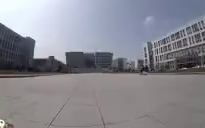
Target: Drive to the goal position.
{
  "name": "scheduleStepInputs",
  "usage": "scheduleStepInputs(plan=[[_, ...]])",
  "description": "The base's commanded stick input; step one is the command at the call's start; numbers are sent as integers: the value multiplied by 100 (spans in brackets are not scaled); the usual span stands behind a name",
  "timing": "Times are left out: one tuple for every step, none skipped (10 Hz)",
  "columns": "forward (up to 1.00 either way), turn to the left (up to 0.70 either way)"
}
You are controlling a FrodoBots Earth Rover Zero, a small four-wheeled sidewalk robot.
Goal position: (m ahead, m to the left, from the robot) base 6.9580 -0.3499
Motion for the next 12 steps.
scheduleStepInputs(plan=[[100,0],[100,0],[100,0],[100,0],[100,0],[100,0],[100,0],[100,0],[100,0],[100,0],[100,0],[100,0]])
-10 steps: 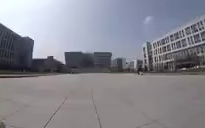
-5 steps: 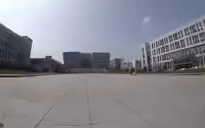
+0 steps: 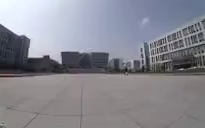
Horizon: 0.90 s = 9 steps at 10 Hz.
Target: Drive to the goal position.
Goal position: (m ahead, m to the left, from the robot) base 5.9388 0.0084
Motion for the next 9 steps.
scheduleStepInputs(plan=[[100,0],[100,0],[100,0],[100,0],[100,0],[100,0],[100,0],[100,0],[100,0]])
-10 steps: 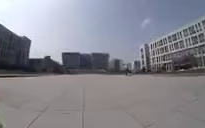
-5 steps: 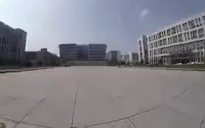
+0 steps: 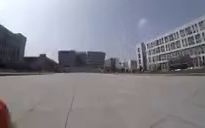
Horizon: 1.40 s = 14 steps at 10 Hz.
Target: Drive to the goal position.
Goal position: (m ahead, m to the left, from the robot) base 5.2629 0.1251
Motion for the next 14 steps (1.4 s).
scheduleStepInputs(plan=[[100,30],[100,40],[100,40],[100,9],[100,0],[100,0],[100,0],[100,0],[100,0],[100,0],[100,0],[100,0],[100,0],[100,0]])
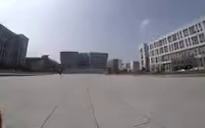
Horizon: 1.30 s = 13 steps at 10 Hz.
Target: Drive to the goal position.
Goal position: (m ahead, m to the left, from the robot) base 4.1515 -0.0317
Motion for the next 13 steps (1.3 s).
scheduleStepInputs(plan=[[100,0],[100,0],[100,0],[100,0],[100,13],[100,29],[100,40],[100,40],[100,40],[100,40],[100,40],[100,40],[100,31]])
